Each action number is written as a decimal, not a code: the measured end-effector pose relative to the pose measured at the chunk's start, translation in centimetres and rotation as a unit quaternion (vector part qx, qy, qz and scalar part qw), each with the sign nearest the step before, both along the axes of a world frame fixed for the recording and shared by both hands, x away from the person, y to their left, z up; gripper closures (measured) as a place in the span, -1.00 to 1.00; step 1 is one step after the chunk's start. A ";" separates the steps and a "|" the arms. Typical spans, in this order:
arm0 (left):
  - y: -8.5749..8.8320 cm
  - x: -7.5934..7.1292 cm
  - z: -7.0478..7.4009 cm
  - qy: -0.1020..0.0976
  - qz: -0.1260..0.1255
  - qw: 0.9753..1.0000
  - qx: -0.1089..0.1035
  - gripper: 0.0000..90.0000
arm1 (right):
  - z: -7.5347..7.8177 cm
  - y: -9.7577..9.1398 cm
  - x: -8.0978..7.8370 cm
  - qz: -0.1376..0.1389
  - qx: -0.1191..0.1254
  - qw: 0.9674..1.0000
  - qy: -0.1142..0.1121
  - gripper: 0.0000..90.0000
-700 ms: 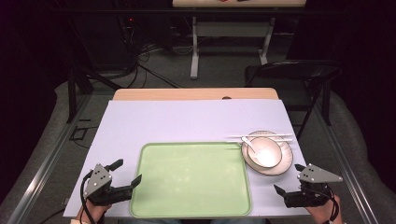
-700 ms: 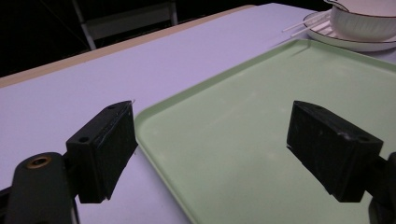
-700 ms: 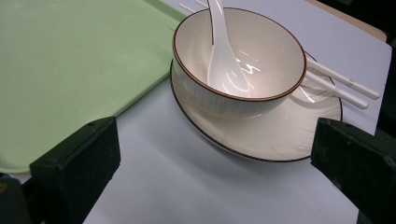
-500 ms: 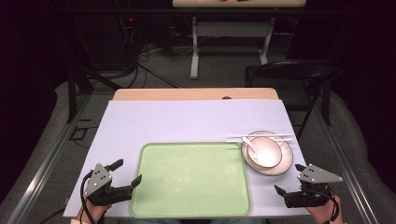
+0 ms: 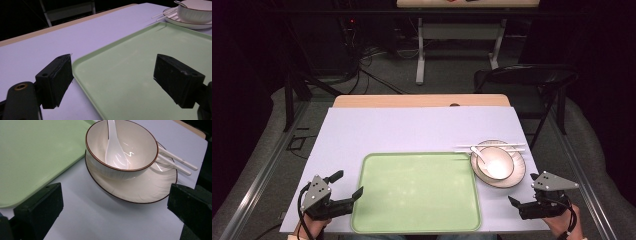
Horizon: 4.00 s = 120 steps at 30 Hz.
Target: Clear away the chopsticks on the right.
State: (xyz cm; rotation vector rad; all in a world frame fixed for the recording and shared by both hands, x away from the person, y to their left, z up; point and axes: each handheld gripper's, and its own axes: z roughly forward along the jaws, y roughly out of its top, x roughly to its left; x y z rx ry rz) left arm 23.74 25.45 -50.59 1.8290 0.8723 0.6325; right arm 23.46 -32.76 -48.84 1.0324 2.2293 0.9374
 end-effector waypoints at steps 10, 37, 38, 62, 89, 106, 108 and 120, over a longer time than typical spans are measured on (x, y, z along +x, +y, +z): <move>-0.1 0.1 0.0 0.001 0.001 1.000 0.000 -0.65 | 2.0 -0.4 2.1 0.009 -0.015 1.000 0.007 -1.00; 0.0 0.0 0.0 0.000 -0.001 1.000 -0.003 -0.65 | 6.0 0.0 11.0 0.028 -0.053 0.997 0.045 -1.00; 0.0 0.0 0.0 0.000 -0.001 1.000 -0.003 -0.65 | 6.1 0.1 11.4 0.027 -0.055 0.997 0.045 -1.00; 0.1 0.0 0.0 0.000 0.000 1.000 -0.003 -0.65 | 5.5 1.3 20.0 0.049 -0.103 0.988 0.099 -0.96; 0.2 0.0 0.0 0.002 0.001 1.000 -0.003 -0.65 | 0.2 2.1 23.8 0.126 -0.161 0.958 0.200 0.32; 0.2 0.0 0.0 0.003 0.002 1.000 -0.003 -0.65 | -1.2 2.7 24.5 0.174 -0.189 0.943 0.209 0.67; 0.2 0.0 0.0 0.002 0.002 1.000 -0.003 -0.65 | -1.3 2.7 24.5 0.178 -0.191 0.943 0.208 0.69; 0.2 0.0 0.0 0.002 0.004 1.000 -0.003 -0.65 | -1.4 2.6 24.6 0.190 -0.197 0.945 0.180 0.86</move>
